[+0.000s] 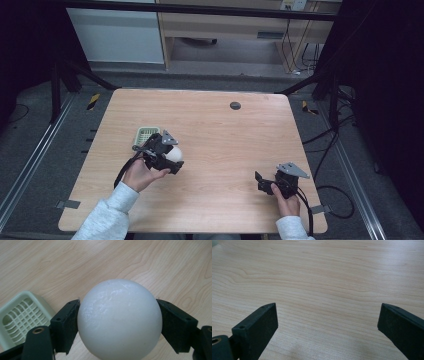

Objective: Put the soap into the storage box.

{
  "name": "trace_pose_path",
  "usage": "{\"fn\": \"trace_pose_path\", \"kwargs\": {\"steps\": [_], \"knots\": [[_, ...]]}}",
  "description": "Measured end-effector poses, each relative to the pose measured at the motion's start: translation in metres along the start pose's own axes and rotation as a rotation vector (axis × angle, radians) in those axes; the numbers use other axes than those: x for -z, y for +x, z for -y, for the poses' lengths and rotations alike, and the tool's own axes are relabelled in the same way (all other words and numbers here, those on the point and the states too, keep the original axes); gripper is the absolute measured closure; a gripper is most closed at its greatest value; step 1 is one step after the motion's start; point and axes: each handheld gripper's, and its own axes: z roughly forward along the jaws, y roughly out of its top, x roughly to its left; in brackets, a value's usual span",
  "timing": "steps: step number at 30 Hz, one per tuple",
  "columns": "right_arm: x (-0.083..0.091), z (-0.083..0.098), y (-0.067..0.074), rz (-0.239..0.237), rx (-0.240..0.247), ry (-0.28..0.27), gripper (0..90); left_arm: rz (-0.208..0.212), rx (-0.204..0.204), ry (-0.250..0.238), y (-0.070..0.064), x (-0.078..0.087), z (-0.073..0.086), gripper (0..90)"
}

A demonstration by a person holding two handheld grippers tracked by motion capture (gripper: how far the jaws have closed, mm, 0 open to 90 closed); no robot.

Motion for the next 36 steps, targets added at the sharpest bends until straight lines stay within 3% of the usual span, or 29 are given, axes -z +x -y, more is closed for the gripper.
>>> {"fn": "trace_pose_path", "kwargs": {"steps": [14, 28, 36], "knots": [[-0.001, 0.0, 0.0, 0.003, 0.001, 0.002, 3.3, -0.044, 0.078, 0.008, 0.036, 0.006, 0.005, 22.7], [-0.001, 0.0, -0.001, 0.001, -0.003, 0.002, 3.3, -0.069, 0.142, 0.051, 0.066, -0.01, 0.007, 22.8], [0.0, 0.0, -0.001, -0.001, -0.003, 0.001, 3.3, -0.102, 0.173, 0.057, 0.083, -0.011, 0.005, 22.7]]}}
